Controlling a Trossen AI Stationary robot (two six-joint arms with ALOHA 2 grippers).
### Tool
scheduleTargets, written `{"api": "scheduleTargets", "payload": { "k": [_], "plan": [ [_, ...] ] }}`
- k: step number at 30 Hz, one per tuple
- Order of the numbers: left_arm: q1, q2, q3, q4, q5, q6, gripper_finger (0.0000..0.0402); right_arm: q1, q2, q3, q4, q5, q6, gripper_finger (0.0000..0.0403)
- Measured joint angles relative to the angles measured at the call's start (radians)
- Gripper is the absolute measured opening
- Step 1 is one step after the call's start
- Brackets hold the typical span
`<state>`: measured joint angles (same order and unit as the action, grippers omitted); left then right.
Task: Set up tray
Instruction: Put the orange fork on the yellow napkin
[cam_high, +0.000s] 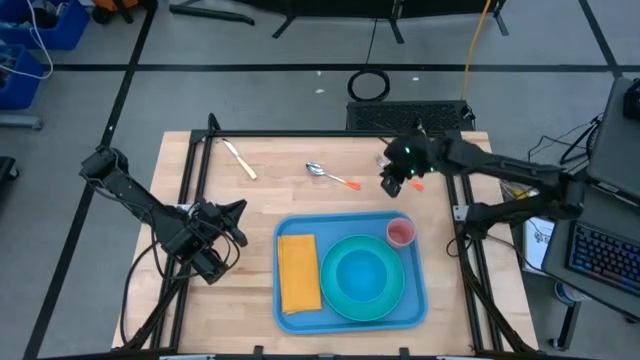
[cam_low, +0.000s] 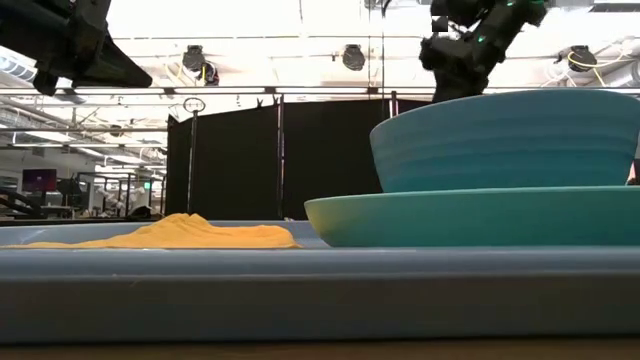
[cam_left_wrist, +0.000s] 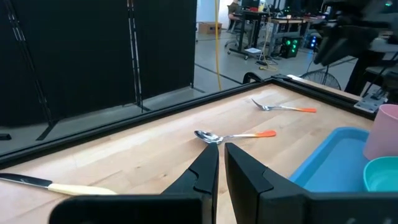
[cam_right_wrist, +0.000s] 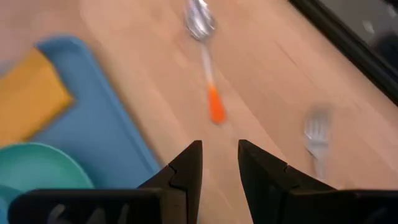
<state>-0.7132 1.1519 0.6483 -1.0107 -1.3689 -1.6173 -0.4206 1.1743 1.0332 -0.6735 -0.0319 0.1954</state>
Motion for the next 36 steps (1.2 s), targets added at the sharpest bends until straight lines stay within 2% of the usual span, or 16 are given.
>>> {"api": "scheduleTargets", "payload": {
  "k": [3,11,15,25,28,36],
  "plan": [
    [0.0,0.0,0.0,0.004,0.0,0.0,0.0031,-0.067,0.093,0.079,-0.132,0.002,-0.054,0.0096],
    [0.0,0.0,0.0,0.038,0.006,0.046,0.0031,-0.172,0.351,0.264,-0.339,0.002,-0.195,0.0096],
    [0.0,0.0,0.0,0.037,0.008,0.048,0.0031,-0.224,0.435,0.319,-0.401,0.0,-0.257,0.0096],
    [0.0,0.0,0.0,0.045,0.016,0.072,0.0031,-0.331,0.529,0.331,-0.49,-0.02,-0.341,0.0096],
    [0.0,0.0,0.0,0.045,0.016,0.074,0.0031,-0.339,0.543,0.329,-0.486,-0.051,-0.363,0.0096],
    [0.0,0.0,0.0,0.045,0.028,0.074,0.0031,-0.338,0.611,0.277,-0.471,-0.052,-0.391,0.0096]
  ]
}}
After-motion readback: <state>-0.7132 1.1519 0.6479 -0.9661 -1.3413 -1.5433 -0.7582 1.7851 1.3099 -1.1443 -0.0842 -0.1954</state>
